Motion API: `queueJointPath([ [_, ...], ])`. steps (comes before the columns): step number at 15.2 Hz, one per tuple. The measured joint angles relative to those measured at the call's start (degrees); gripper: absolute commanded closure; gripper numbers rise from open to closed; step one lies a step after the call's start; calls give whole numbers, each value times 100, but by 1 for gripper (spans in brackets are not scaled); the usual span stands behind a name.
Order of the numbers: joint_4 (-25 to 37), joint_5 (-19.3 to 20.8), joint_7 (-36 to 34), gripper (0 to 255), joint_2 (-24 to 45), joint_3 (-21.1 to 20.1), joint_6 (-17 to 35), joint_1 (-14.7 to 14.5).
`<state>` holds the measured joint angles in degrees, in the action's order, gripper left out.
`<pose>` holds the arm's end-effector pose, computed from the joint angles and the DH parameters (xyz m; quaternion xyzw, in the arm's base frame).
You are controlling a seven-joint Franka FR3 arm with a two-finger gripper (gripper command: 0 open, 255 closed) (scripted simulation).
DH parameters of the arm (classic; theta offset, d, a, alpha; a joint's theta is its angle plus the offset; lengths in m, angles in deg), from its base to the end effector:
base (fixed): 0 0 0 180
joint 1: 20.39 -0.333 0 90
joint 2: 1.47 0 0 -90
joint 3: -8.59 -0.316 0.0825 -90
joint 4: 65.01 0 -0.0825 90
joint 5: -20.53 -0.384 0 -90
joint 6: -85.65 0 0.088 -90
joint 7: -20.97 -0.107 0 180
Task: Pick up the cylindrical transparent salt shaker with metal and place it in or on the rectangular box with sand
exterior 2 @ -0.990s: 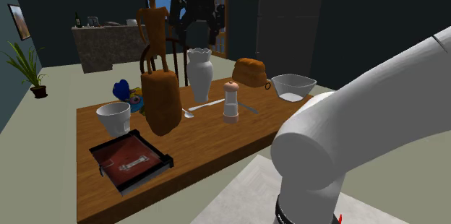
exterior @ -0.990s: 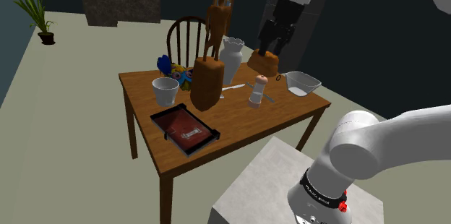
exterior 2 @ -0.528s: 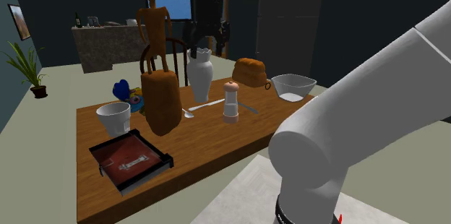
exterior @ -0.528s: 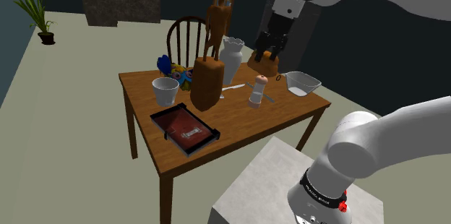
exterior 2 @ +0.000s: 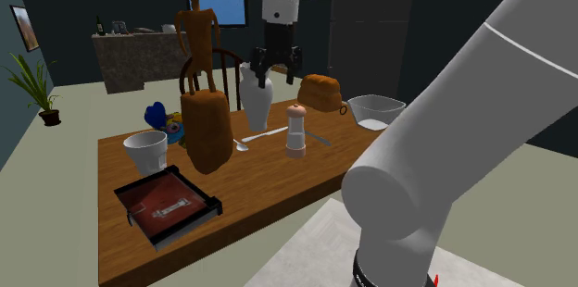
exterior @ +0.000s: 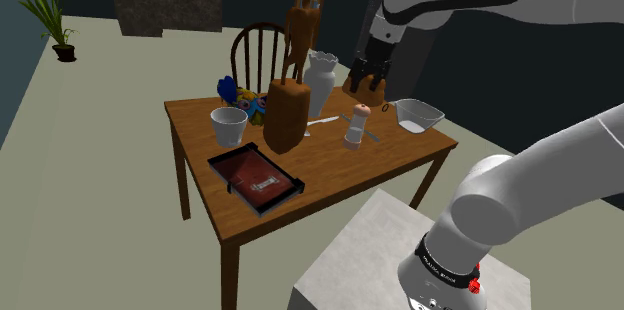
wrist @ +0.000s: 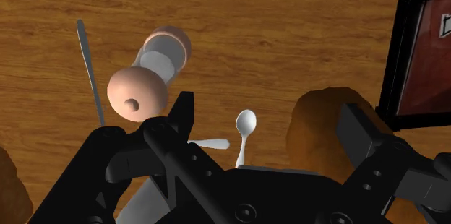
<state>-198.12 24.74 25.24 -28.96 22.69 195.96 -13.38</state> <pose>0.3852 -0.1650 0.5212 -0.9915 0.1235 -0.0390 0.0137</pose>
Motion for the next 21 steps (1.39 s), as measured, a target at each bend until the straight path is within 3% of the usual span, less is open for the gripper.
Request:
queueJointPath([
  [8, 494, -90, 538, 0, 1336, 620, 811, 183],
  [13, 998, -376, 998, 0, 2262, 978, 1177, 319],
  [21, 836, -579, 1170, 0, 2689, 1037, 1730, 344],
])
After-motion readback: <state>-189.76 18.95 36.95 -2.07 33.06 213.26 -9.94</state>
